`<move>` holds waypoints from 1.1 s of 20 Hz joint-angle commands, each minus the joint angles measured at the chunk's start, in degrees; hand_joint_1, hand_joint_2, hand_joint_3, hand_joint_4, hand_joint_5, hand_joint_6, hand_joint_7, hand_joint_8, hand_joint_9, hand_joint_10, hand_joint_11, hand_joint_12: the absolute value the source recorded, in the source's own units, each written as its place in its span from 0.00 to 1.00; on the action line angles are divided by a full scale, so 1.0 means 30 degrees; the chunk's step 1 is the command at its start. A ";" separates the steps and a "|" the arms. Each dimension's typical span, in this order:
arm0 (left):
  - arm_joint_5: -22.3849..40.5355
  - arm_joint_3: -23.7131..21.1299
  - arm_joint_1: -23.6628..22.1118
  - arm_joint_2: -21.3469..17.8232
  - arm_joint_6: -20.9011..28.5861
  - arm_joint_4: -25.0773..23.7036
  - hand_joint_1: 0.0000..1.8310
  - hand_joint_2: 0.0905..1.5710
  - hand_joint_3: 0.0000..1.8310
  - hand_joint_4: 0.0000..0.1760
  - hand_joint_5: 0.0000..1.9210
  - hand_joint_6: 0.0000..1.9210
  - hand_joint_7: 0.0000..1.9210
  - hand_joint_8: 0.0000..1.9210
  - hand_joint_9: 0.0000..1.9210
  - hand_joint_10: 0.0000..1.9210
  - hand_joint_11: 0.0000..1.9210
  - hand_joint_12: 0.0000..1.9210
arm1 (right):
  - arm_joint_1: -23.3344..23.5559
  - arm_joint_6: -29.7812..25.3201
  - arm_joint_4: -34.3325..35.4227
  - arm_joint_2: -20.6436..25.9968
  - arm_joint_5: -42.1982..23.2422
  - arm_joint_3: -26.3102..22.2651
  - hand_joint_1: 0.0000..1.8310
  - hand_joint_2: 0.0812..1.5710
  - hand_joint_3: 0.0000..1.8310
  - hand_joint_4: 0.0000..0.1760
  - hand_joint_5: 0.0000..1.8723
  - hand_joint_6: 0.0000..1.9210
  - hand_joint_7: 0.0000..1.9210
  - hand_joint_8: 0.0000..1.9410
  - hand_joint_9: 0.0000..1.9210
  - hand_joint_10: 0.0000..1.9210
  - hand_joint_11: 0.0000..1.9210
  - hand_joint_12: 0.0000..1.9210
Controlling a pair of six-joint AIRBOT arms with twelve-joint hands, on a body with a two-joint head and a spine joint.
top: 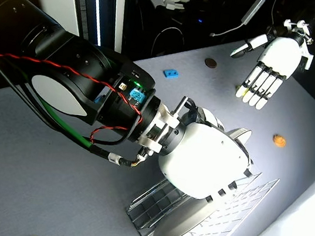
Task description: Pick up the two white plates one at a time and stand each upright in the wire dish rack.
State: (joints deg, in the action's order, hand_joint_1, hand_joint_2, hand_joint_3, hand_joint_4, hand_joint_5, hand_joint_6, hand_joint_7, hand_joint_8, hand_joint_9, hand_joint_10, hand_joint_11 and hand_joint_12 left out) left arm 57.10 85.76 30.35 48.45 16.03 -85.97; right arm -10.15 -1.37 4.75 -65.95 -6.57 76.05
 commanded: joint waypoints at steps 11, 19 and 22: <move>0.0621 -0.0063 -0.0244 -0.0062 0.0086 0.1162 0.00 0.66 0.00 0.00 0.00 0.00 0.00 0.00 0.00 0.00 0.00 0.00 | -0.0378 -0.0051 0.0123 -0.0126 -0.2746 0.0280 0.76 0.63 0.00 0.00 0.58 0.39 0.64 0.25 0.58 0.46 0.49 0.49; 0.0623 -0.0082 -0.0286 -0.0058 0.0114 0.1103 0.00 0.66 0.00 0.00 0.01 0.00 0.01 0.00 0.00 0.00 0.00 0.00 | -0.0195 0.0026 -0.0125 -0.0157 -0.2946 0.0276 0.67 0.67 0.00 0.17 0.53 0.50 0.57 0.41 0.57 0.13 0.36 0.59; 0.0624 -0.0092 -0.0290 -0.0058 0.0118 0.1103 0.00 0.66 0.00 0.00 0.00 0.00 0.00 0.00 0.00 0.00 0.00 0.00 | -0.0090 0.0077 -0.0229 -0.0172 -0.3107 0.0272 0.67 0.68 0.00 0.18 0.52 0.53 0.55 0.43 0.58 0.06 0.34 0.59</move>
State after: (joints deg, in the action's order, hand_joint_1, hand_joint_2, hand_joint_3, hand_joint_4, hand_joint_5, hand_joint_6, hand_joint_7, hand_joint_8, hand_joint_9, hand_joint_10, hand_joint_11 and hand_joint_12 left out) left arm 57.08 85.62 30.06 48.49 16.23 -86.39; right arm -11.70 -0.14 3.01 -66.74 -6.98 76.64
